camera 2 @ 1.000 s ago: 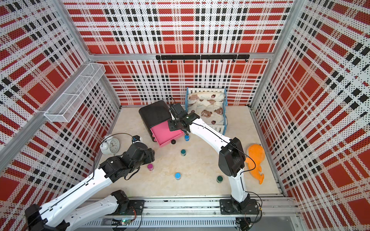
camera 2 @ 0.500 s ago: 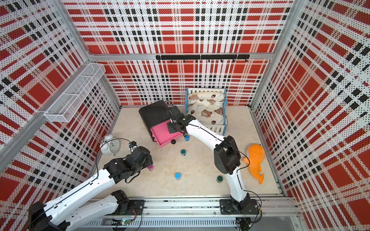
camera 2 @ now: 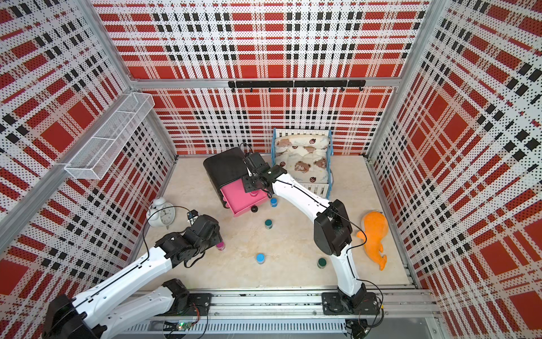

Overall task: Put the paint cans in the drawer according to color
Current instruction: Place the paint can in the drawer, then pick up the paint can at the center of the board.

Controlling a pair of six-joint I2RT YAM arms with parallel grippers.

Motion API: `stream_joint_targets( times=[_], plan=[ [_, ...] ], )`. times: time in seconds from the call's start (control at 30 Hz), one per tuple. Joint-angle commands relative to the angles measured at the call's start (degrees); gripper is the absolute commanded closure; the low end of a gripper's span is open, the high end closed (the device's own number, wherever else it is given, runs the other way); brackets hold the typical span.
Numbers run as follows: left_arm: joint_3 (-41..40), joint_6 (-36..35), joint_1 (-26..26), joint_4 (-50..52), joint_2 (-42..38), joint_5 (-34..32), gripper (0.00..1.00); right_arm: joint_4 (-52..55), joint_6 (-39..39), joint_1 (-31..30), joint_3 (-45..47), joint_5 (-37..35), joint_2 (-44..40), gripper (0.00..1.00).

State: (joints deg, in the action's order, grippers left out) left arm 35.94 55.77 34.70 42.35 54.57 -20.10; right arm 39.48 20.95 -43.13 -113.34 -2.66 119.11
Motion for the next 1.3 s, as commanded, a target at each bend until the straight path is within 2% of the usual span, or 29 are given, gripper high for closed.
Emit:
stream_joint_targets(
  times=[0.0, 0.3, 0.73, 1.0, 1.27],
  plan=[
    [-0.39, -1.54, -0.77, -2.16, 1.03, 1.37, 0.37, 0.39, -0.94, -0.6, -1.53, 0.46, -4.52, 0.38],
    [-1.01, -1.26, -0.85, -4.88, 3.62, 2.78, 0.37, 0.97, -1.53, 0.12, 0.23, -0.68, -12.98, 0.39],
    [-3.51, 1.01, -1.02, -6.79, 8.96, 3.01, 0.42, -3.78, 0.67, 6.18, 14.34, 0.43, -26.5, 0.41],
    [-4.7, 0.8, -0.75, -9.24, 12.57, 4.0, 0.43, -4.24, 0.97, 8.41, 18.47, 0.63, -29.5, 0.42],
    [-5.62, 0.63, -0.77, -10.83, 14.06, 4.45, 0.5, -4.5, 0.95, 8.86, 20.14, 0.68, -30.61, 0.42]
  ],
)
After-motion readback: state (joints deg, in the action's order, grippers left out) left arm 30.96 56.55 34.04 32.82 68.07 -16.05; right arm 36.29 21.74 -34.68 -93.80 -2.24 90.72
